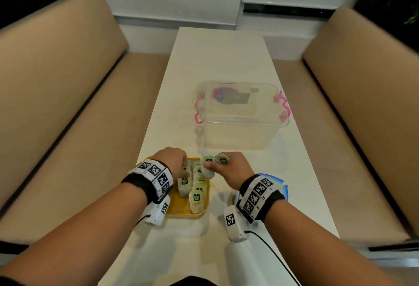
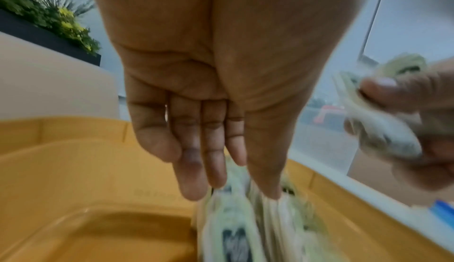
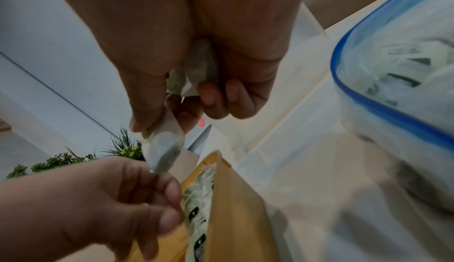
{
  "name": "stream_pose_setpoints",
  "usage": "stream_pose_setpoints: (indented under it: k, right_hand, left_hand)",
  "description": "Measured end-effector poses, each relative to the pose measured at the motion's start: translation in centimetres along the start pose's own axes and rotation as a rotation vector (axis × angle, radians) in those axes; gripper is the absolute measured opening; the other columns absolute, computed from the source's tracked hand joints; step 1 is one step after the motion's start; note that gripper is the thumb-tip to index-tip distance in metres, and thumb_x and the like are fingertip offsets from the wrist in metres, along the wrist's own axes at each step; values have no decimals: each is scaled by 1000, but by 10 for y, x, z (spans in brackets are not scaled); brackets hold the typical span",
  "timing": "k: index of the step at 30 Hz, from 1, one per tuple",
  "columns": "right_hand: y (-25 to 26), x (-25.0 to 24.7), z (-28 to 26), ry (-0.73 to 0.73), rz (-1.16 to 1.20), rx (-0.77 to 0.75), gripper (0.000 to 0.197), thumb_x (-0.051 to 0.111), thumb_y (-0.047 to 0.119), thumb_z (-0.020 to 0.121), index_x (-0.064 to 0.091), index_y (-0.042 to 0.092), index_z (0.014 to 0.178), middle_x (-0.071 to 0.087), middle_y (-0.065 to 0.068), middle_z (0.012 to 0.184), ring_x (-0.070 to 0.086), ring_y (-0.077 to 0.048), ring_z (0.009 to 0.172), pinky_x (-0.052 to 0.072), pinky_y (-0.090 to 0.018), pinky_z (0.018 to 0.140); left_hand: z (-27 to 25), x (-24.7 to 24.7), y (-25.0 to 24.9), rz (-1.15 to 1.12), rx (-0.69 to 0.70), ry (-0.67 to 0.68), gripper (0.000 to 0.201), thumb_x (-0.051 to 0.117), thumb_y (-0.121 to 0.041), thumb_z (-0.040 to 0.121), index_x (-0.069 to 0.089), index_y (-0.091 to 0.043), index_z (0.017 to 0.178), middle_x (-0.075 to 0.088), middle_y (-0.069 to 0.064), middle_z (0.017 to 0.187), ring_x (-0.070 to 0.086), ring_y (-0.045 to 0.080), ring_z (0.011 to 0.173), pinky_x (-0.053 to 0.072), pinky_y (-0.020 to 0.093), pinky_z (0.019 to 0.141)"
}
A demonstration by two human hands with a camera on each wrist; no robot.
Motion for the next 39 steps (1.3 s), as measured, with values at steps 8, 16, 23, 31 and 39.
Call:
stream_pose_setpoints:
  k: [8,16,23,31,39]
  right_hand:
    - [14,8,-3,-15,38,-48,40,75,22,84,58,29,49,51,13,47,43,-2,47,35,-18,54]
    - [10,20,0,-18,-100,-27,42,56,41,96,64,5,75,65,-9,72,58,-22,70,50,-43,75]
    - [-15,28,-1,40,-422,128,34,65,37,88,55,13,110,64,-4,99,62,-24,90,48,-33,77]
    - [-23,27,-5,50,-454,194,41,67,34,89,50,14,120,64,-8,111,63,-24,95,51,-34,82]
    - [-25,27,-4,64,-429,180,37,68,31,89,50,15,116,63,-6,102,62,-26,90,50,-34,79]
  left_hand:
    - [-24,-15,-21,-425,222,-30,19,81,-36,76,73,-23,88,67,-9,78,60,7,73,47,23,68]
    - [-30,0,2,-153,66,20,25,78,-34,79,62,-18,69,58,-3,68,51,16,64,36,24,52]
    - [-19,46,18,21,-131,222,29,81,-42,74,66,-17,77,65,0,74,66,22,76,55,30,71]
    - [25,85,36,116,-215,152,61,74,-59,68,62,-24,117,68,2,104,66,27,93,57,40,81]
    - [109,154,82,41,-260,219,65,85,-59,31,66,-34,87,57,4,68,62,27,62,57,46,61]
Point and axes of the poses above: each hand's wrist, its own z-axis towards the middle knuckle, its own x-axis out of the palm, y = z × x, the point moved 5 cm from there along z, towards the middle knuckle
